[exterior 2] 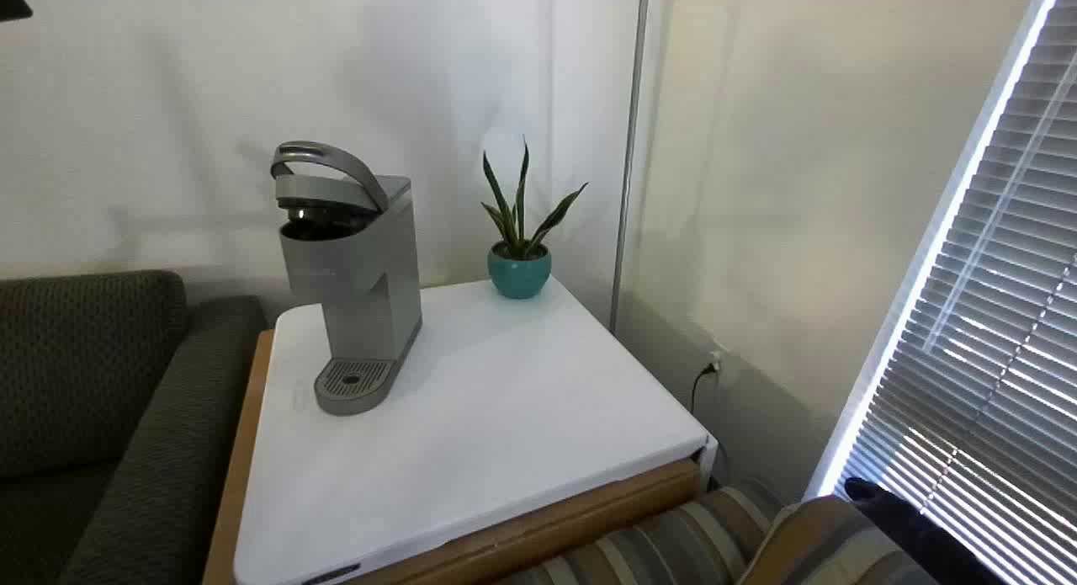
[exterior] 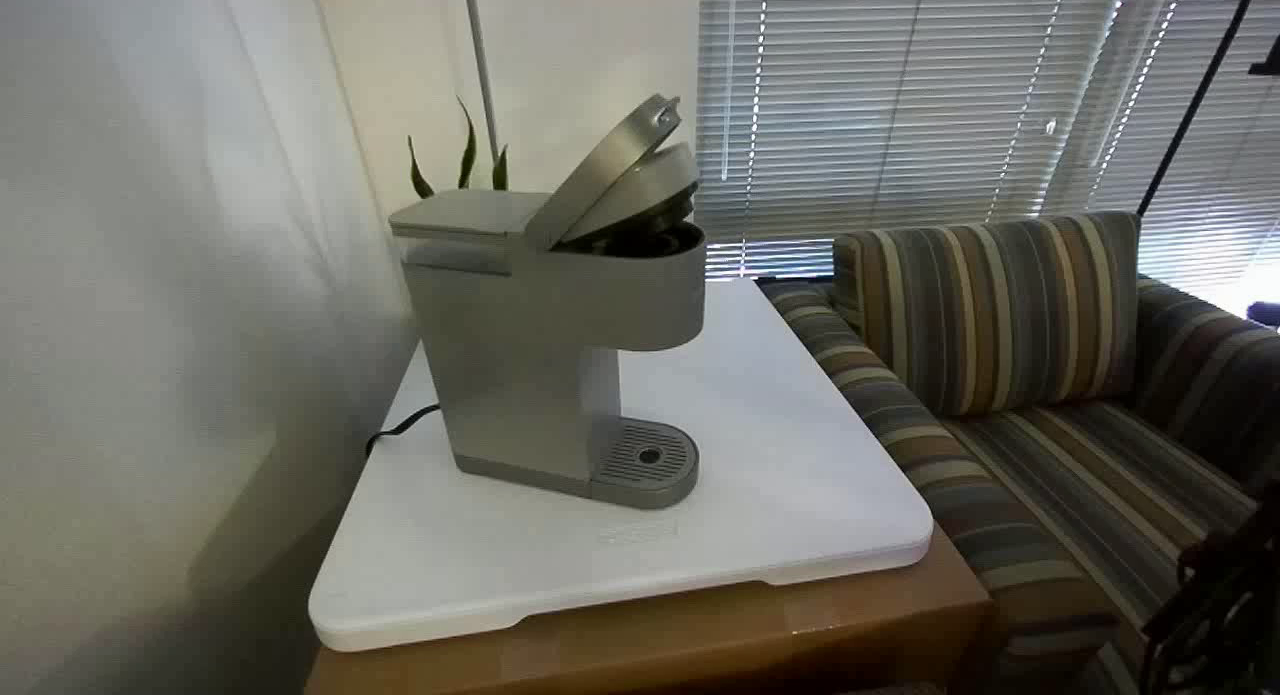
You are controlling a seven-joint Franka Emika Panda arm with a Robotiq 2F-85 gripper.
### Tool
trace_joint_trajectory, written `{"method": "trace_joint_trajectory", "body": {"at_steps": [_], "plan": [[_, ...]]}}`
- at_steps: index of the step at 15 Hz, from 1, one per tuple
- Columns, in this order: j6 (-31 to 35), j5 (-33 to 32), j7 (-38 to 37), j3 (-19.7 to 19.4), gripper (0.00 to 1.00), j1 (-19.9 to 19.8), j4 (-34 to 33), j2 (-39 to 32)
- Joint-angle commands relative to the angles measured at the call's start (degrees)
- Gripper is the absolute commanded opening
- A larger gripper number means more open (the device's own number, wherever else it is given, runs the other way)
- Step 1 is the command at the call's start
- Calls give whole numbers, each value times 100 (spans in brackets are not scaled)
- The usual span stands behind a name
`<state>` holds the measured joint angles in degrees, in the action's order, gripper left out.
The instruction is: Close then reopen the lid of the machine
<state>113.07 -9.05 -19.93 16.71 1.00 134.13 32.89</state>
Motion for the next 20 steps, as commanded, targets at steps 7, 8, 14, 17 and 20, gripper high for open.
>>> {"method": "trace_joint_trajectory", "body": {"at_steps": [7, 8, 14, 17, 20], "plan": [[963, 110, -494, -121, 100, 79, 74, -66], [1234, 146, -676, -114, 100, 45, 90, -87], [2873, 194, -2487, 78, 100, -329, 179, -567], [2671, 151, -2398, -11, 100, -189, 131, -513], [2796, 65, -2688, 77, 100, -297, 105, -601]]}}
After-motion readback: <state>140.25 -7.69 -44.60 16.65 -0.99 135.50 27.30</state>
